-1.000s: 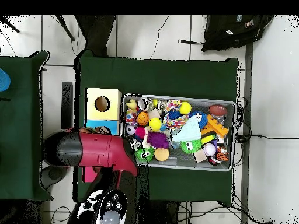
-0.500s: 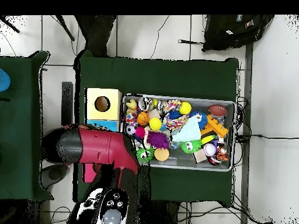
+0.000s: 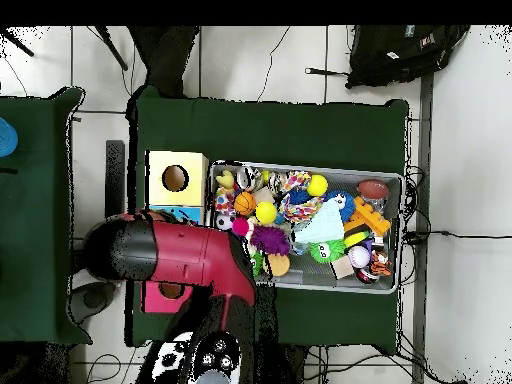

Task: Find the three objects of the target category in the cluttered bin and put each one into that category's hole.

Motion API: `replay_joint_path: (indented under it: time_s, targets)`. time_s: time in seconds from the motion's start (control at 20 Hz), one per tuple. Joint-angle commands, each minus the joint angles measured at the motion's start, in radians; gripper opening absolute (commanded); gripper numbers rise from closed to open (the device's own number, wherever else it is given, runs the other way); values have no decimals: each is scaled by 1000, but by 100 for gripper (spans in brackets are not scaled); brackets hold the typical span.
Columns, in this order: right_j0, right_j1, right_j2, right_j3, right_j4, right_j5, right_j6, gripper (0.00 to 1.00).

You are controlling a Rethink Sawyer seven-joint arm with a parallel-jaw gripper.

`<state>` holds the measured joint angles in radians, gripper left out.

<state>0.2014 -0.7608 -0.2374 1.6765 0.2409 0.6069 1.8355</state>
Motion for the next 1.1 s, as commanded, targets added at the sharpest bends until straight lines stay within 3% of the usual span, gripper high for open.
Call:
replay_joint_path:
  time_s: [0.05, 1.1]
  targets:
    - [-47, -59, 34, 171, -14, 75, 108, 0]
    - [-65, -106, 75, 358, -37, -66, 90, 0]
